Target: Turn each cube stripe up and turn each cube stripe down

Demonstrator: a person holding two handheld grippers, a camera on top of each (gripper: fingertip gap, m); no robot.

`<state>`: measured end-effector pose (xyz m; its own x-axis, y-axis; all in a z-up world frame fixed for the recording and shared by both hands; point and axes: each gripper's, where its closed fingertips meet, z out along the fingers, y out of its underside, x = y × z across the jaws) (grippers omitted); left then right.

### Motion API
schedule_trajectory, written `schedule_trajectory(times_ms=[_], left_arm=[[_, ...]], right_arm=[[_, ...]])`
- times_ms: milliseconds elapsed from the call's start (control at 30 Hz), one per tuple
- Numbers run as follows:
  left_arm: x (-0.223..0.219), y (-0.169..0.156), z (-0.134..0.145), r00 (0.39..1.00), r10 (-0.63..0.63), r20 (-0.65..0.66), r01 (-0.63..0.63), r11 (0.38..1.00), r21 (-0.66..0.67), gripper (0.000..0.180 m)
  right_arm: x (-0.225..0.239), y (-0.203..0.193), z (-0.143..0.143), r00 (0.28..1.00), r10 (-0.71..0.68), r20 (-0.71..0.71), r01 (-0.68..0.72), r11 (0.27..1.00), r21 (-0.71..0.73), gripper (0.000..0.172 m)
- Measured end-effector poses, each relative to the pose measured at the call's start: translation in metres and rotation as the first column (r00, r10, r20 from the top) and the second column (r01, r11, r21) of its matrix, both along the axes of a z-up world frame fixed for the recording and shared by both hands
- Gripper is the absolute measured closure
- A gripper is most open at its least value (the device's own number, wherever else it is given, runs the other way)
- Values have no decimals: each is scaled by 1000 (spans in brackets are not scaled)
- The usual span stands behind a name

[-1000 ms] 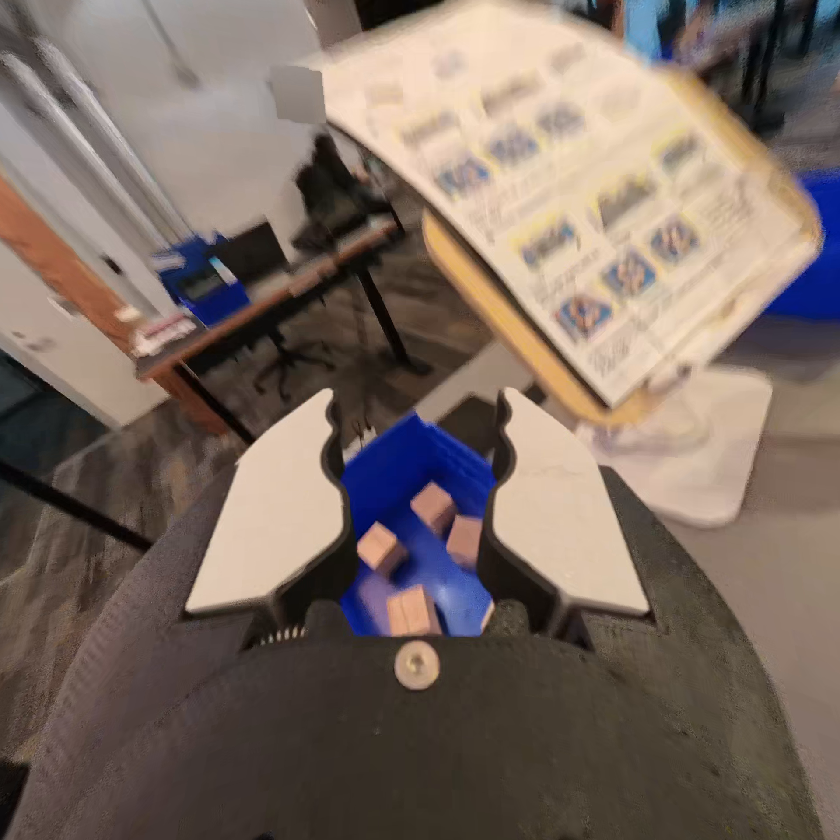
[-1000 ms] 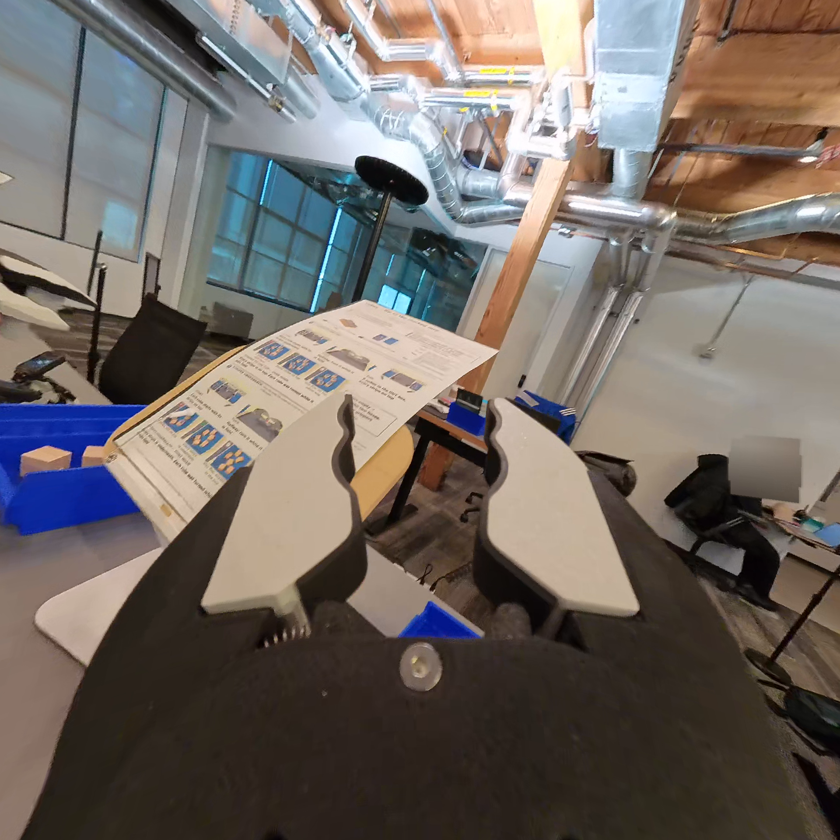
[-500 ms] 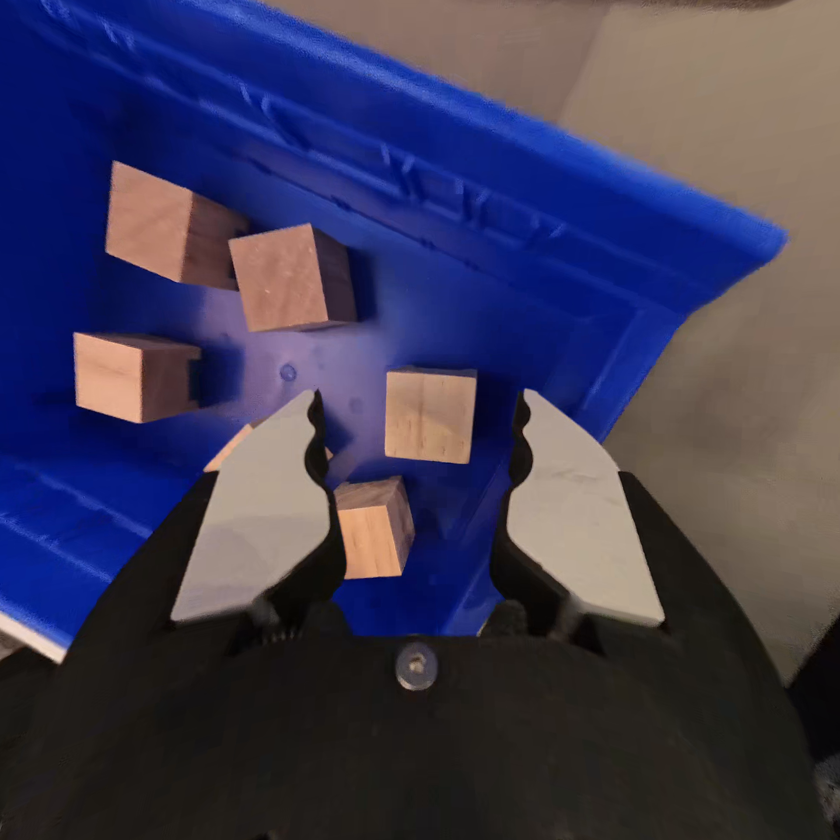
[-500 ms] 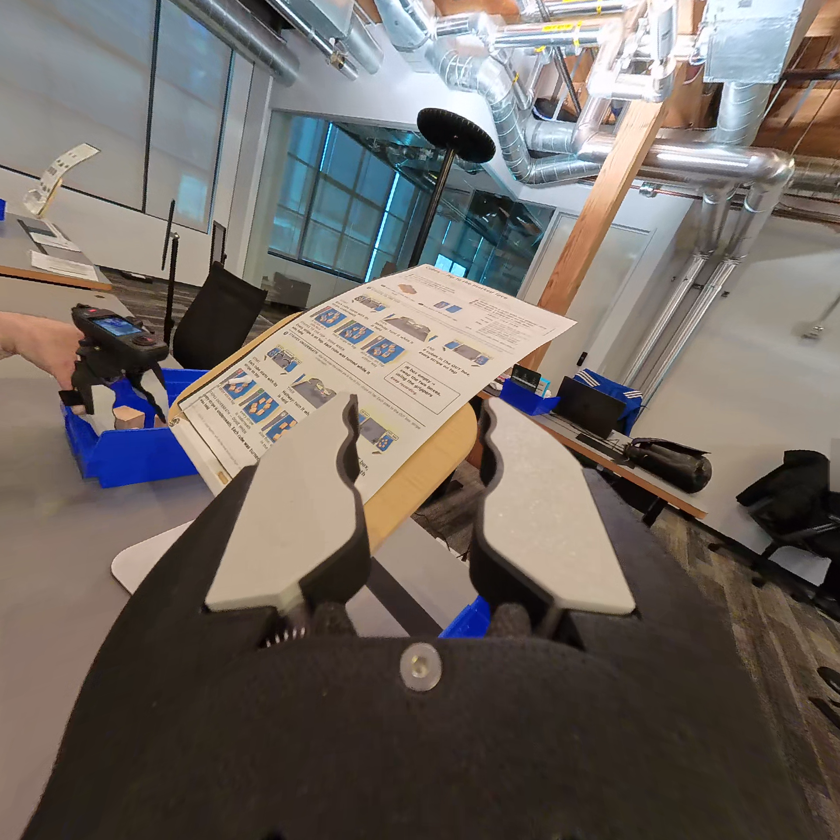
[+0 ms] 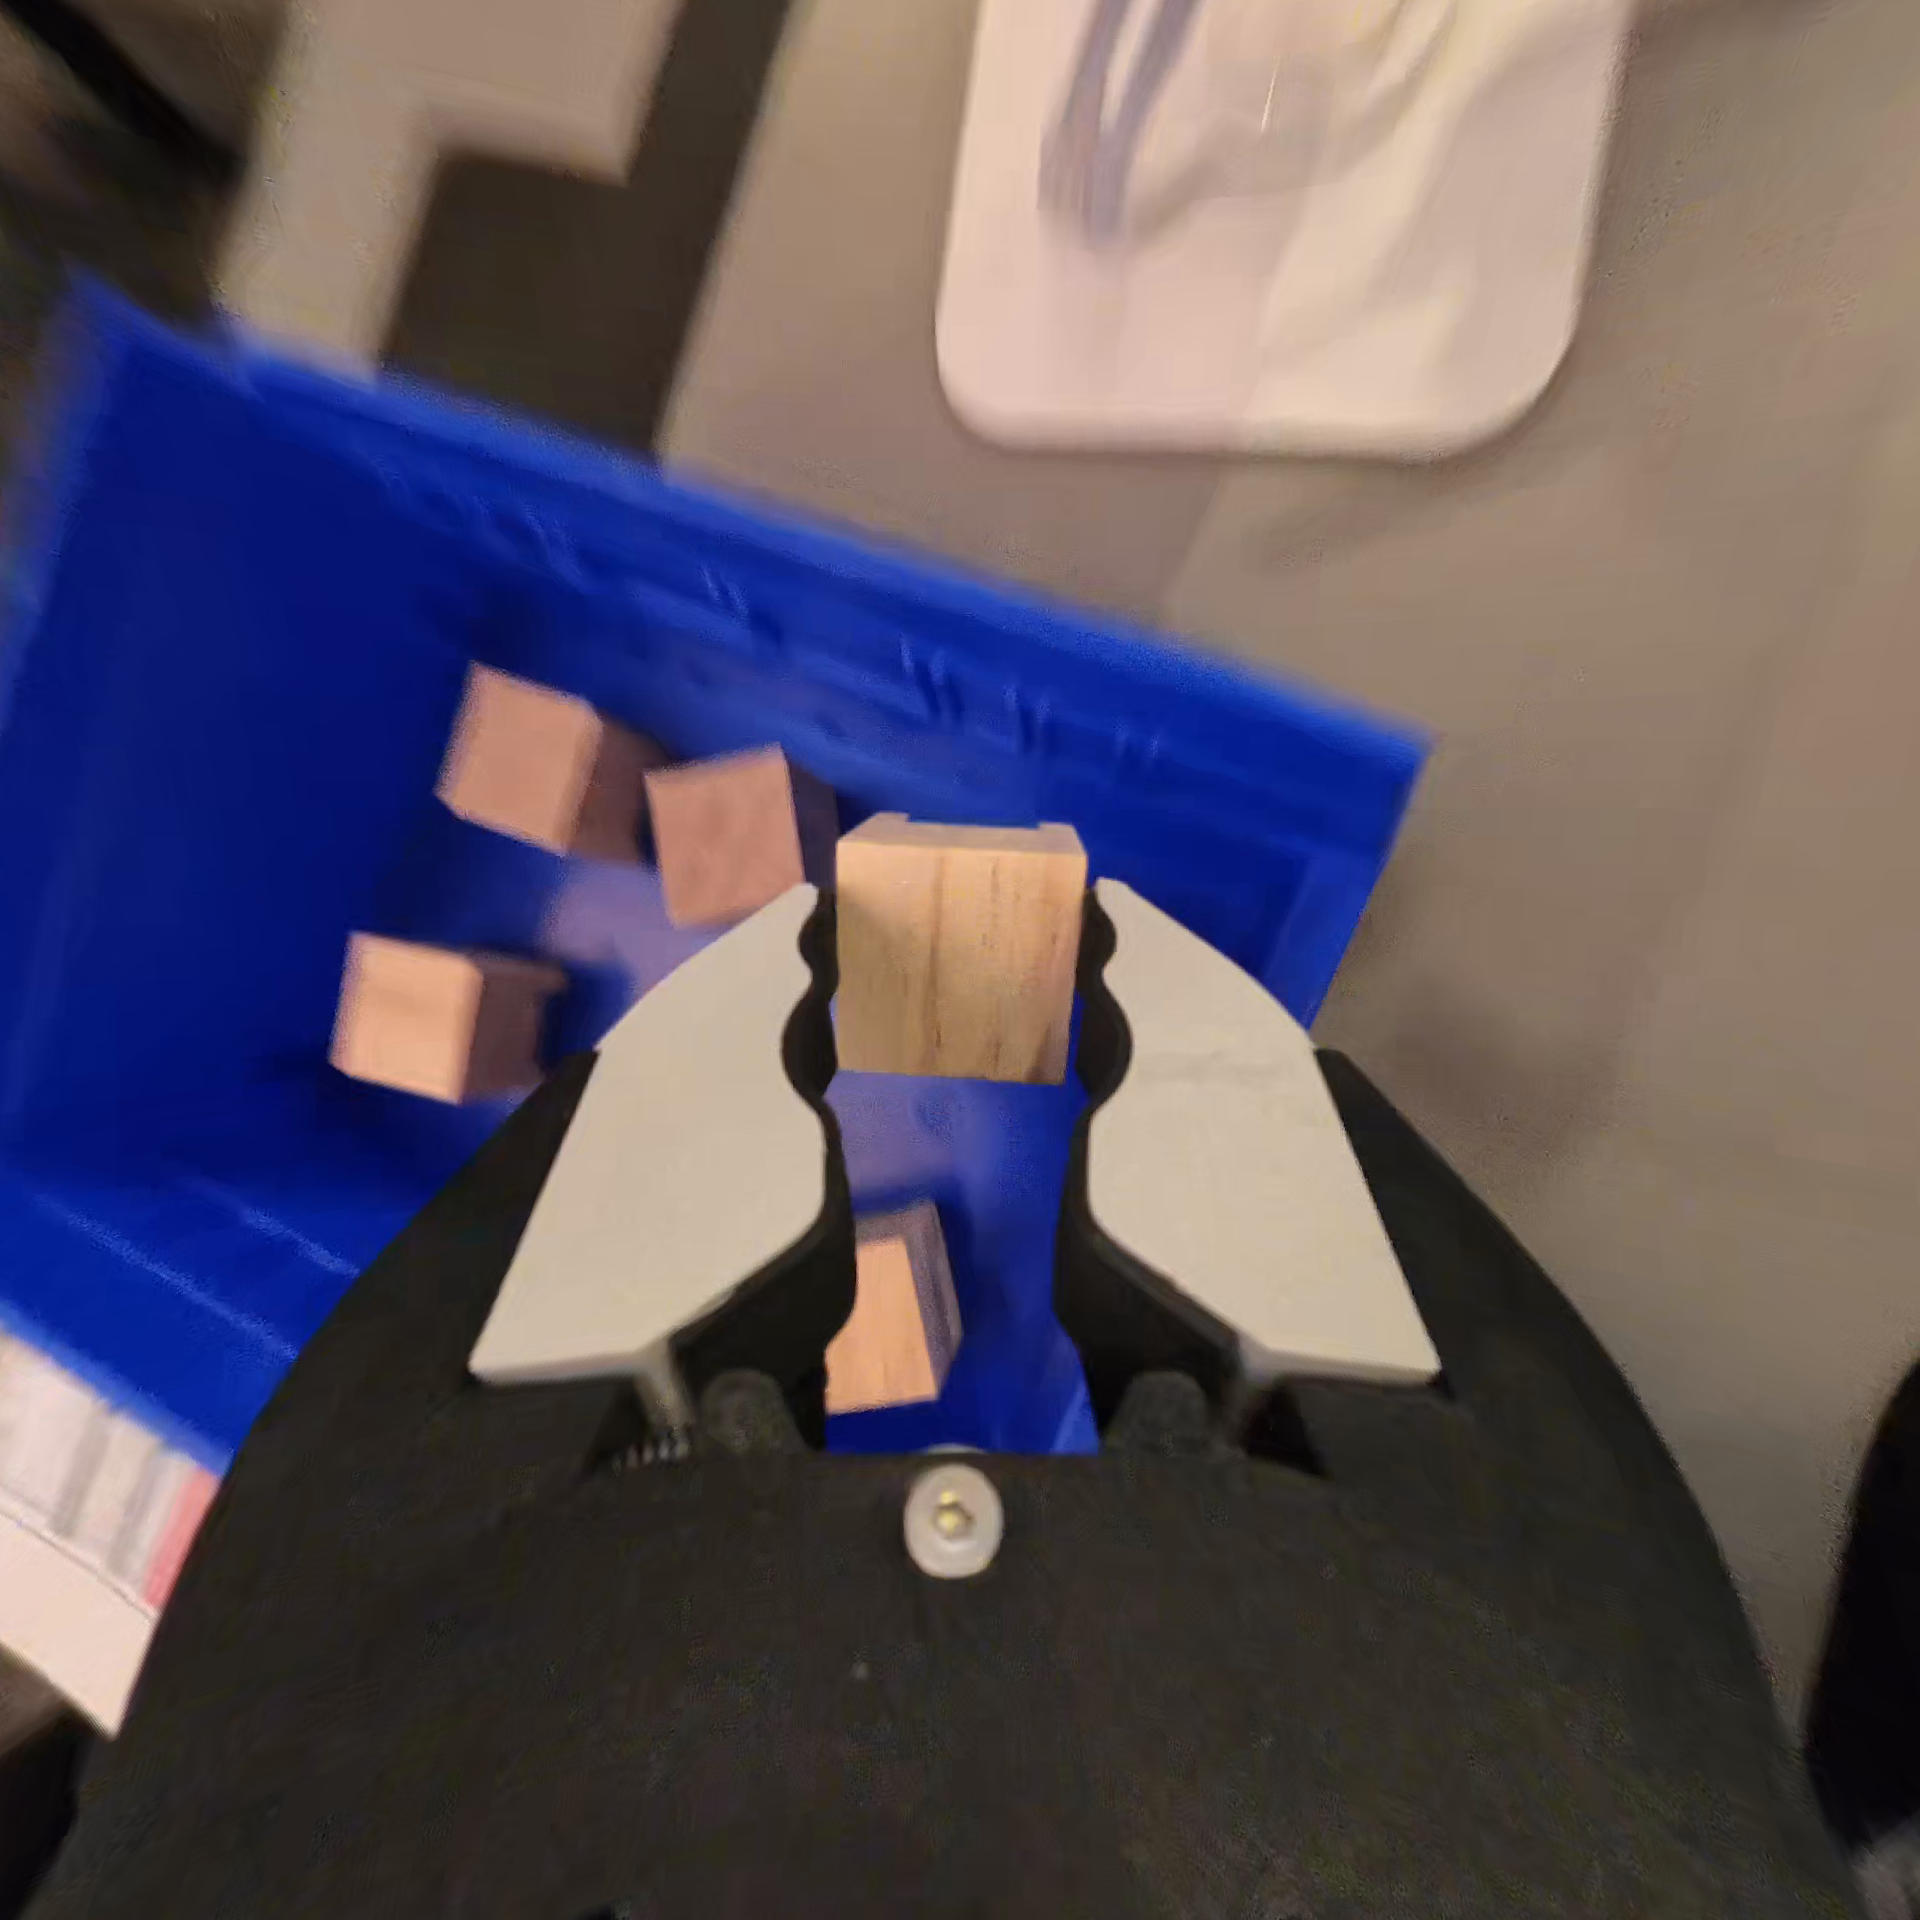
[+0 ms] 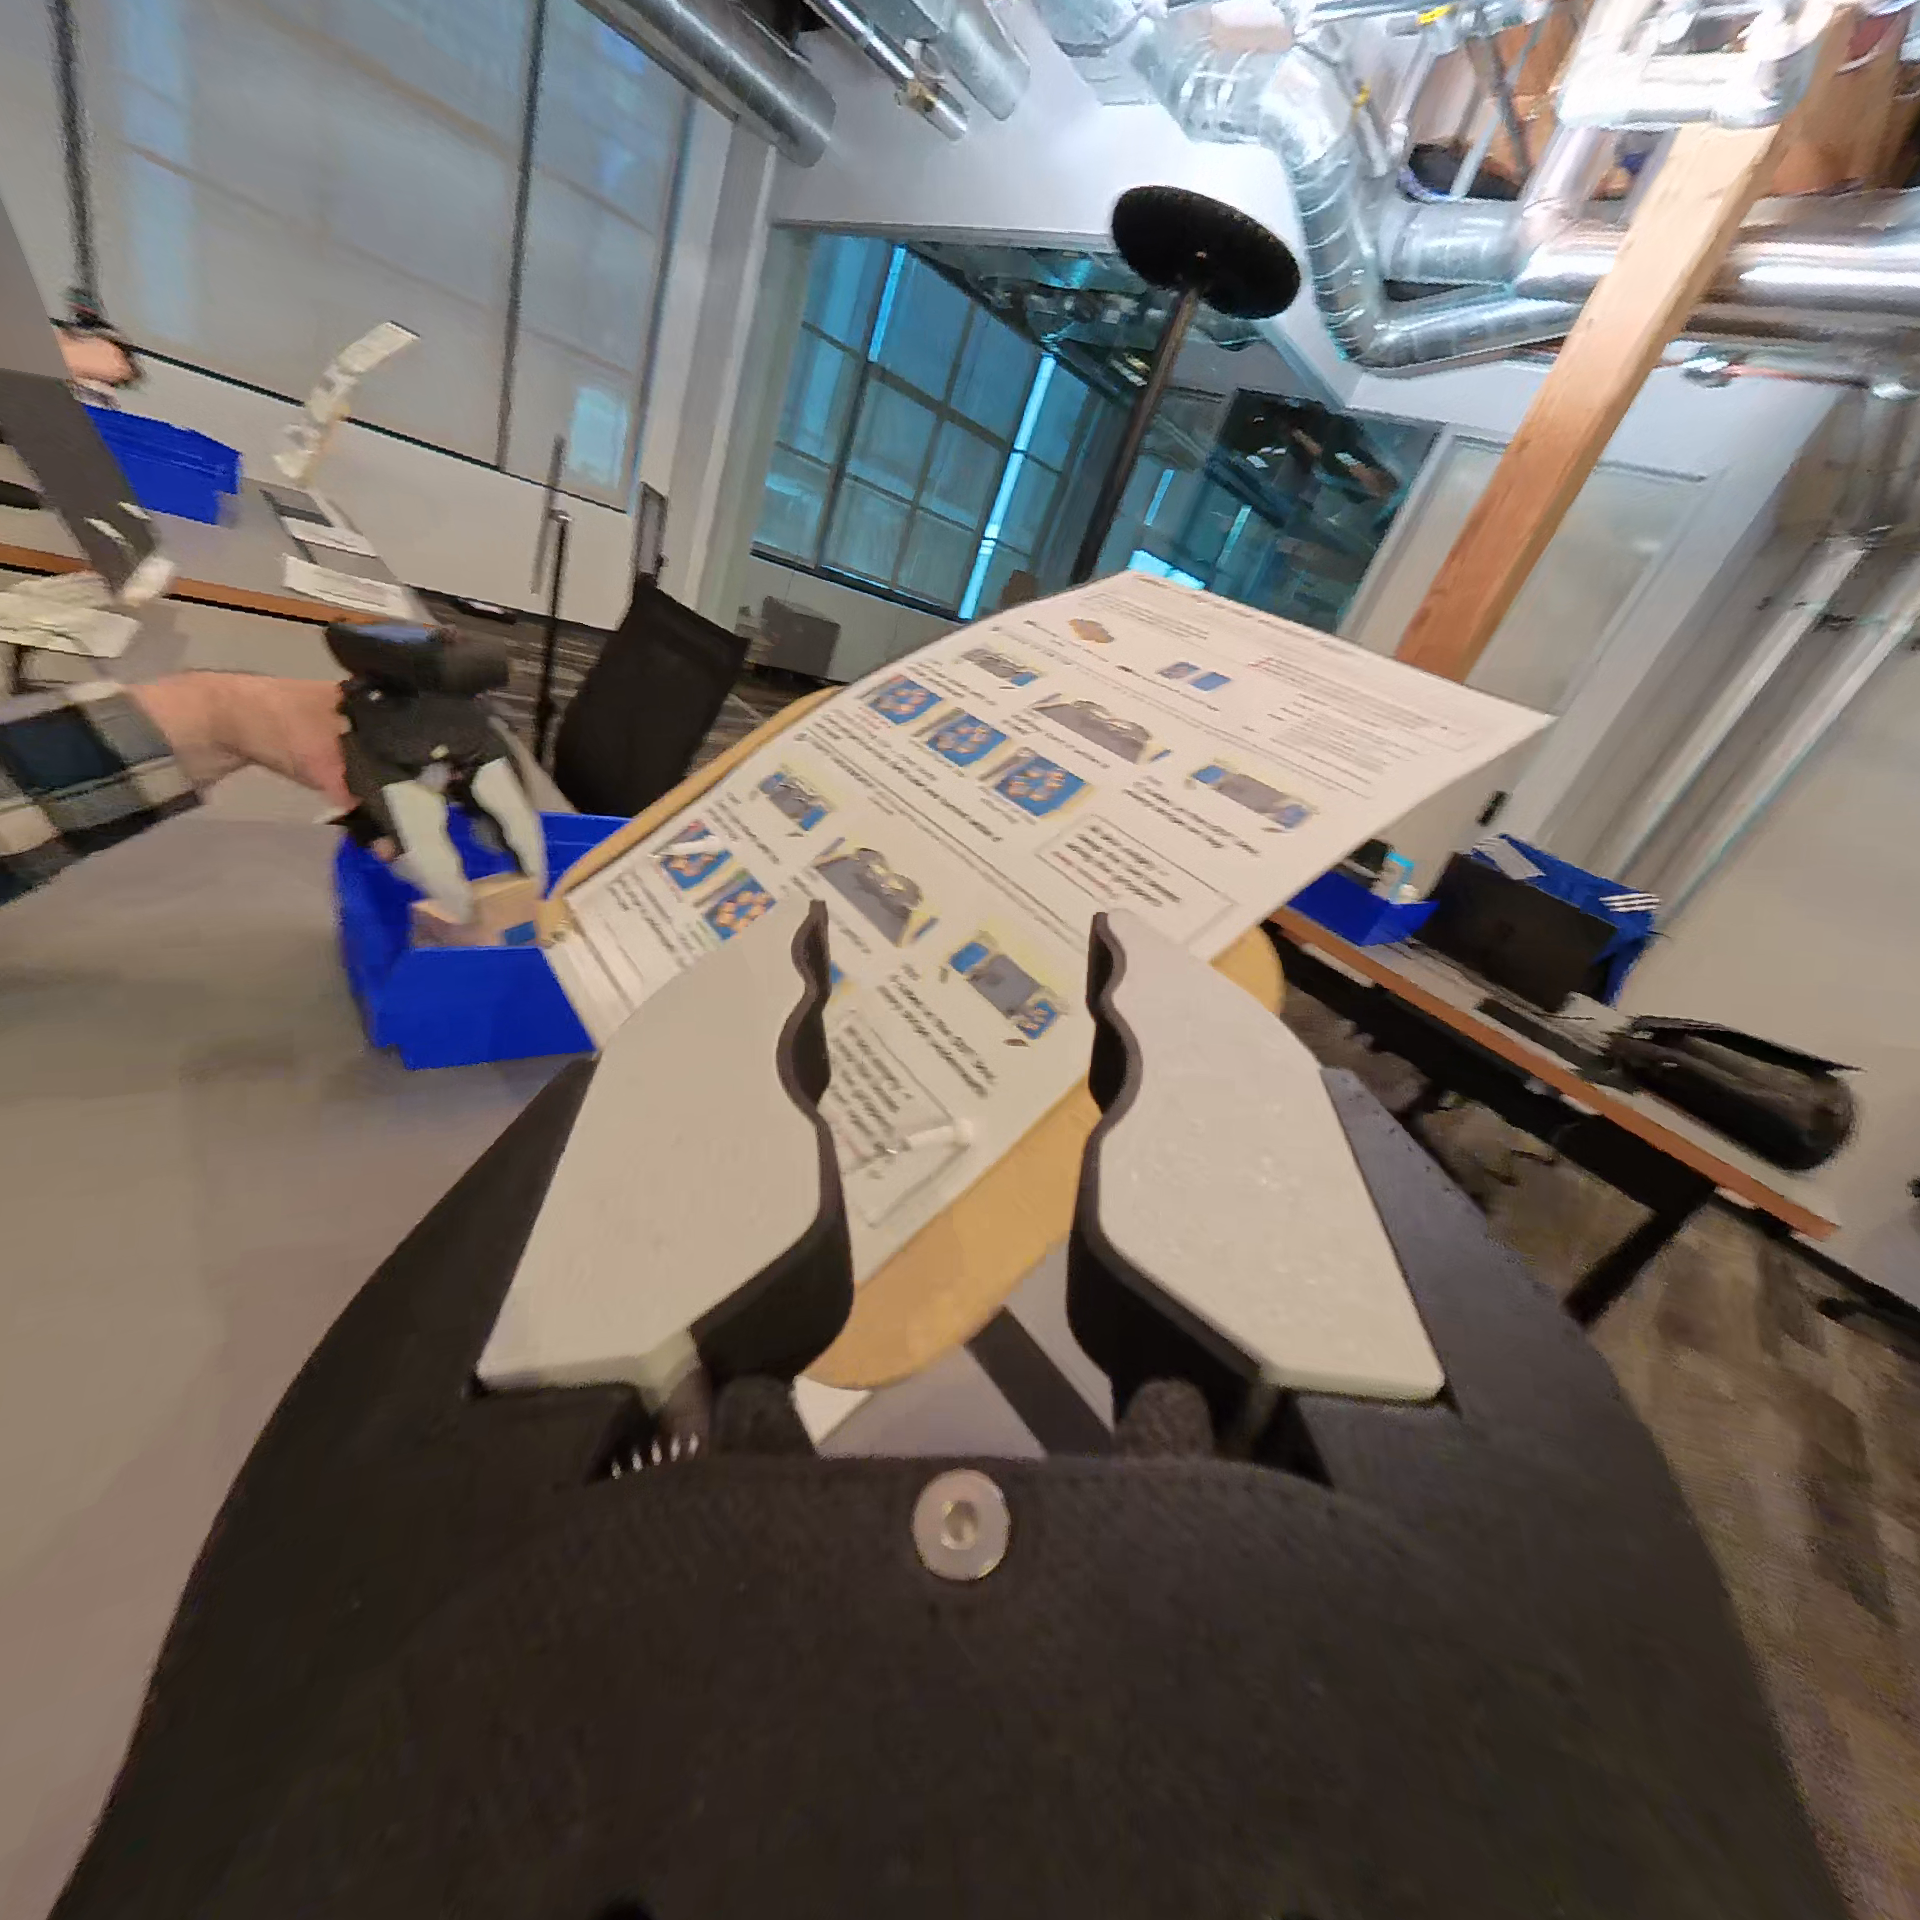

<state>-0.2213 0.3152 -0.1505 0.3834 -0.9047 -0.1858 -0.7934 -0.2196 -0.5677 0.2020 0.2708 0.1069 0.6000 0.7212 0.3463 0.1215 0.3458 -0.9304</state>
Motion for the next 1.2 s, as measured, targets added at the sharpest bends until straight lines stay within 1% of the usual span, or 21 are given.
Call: schedule_trajectory(times_ms=[33,100,167,267,333,400,467,500,533,633,667,700,733,767,833,933,1033,1067,1100,1167,1200], left_arm=[[11,-2,25,997,-36,75,30,996,83,137],[38,-15,74,973,-151,172,103,960,260,137],[63,-32,114,958,-232,167,143,895,422,137],[115,-74,161,911,-389,137,225,746,627,137],[150,-102,183,870,-476,131,240,641,729,137],[183,-128,189,828,-549,114,264,561,784,137],[210,-144,186,816,-574,69,275,490,827,137],[222,-152,181,806,-591,44,293,463,836,137],[232,-157,181,806,-590,34,276,427,861,137],[249,-170,181,784,-618,61,231,381,895,137],[252,-170,180,786,-615,59,220,368,904,137],[255,-170,177,783,-619,55,230,371,900,137],[257,-172,172,776,-629,49,248,375,893,137],[259,-171,171,778,-626,41,243,362,900,137],[261,-172,167,773,-633,36,254,361,898,137],[262,-169,167,781,-622,54,232,368,900,137],[258,-163,173,788,-610,83,189,369,910,130],[255,-163,176,782,-616,100,185,382,905,130],[251,-160,179,785,-609,112,177,394,902,131],[241,-154,186,805,-583,110,156,387,909,136],[238,-152,188,812,-575,104,157,387,909,139]], right_arm=[[-8,-4,-3,999,37,-1,-37,999,-22,125],[-31,-16,-10,988,152,-6,-152,985,-86,127],[-55,-29,-19,961,274,-42,-277,945,-172,127],[-94,-53,-36,884,455,-110,-466,832,-301,120],[-118,-66,-48,819,549,-167,-569,737,-364,116],[-139,-78,-62,749,618,-239,-653,627,-426,108],[-156,-90,-74,668,675,-312,-727,505,-465,105],[-162,-95,-79,635,691,-344,-752,453,-478,102],[-166,-99,-82,603,706,-372,-775,407,-484,101],[-172,-111,-83,515,734,-442,-832,306,-463,101],[-173,-114,-85,494,745,-448,-841,279,-464,102],[-174,-118,-86,477,757,-446,-847,261,-463,104],[-175,-122,-87,467,767,-439,-850,254,-461,108],[-176,-124,-88,464,773,-433,-850,251,-464,113],[-177,-124,-91,474,776,-415,-841,261,-473,124],[-177,-121,-91,492,773,-402,-830,277,-484,125],[-167,-110,-89,571,767,-293,-776,387,-497,125],[-159,-105,-85,597,763,-248,-755,431,-495,125],[-148,-94,-81,646,741,-183,-715,504,-484,125],[-116,-68,-74,741,671,-26,-613,661,-432,125],[-97,-51,-75,791,609,64,-535,738,-411,125]])
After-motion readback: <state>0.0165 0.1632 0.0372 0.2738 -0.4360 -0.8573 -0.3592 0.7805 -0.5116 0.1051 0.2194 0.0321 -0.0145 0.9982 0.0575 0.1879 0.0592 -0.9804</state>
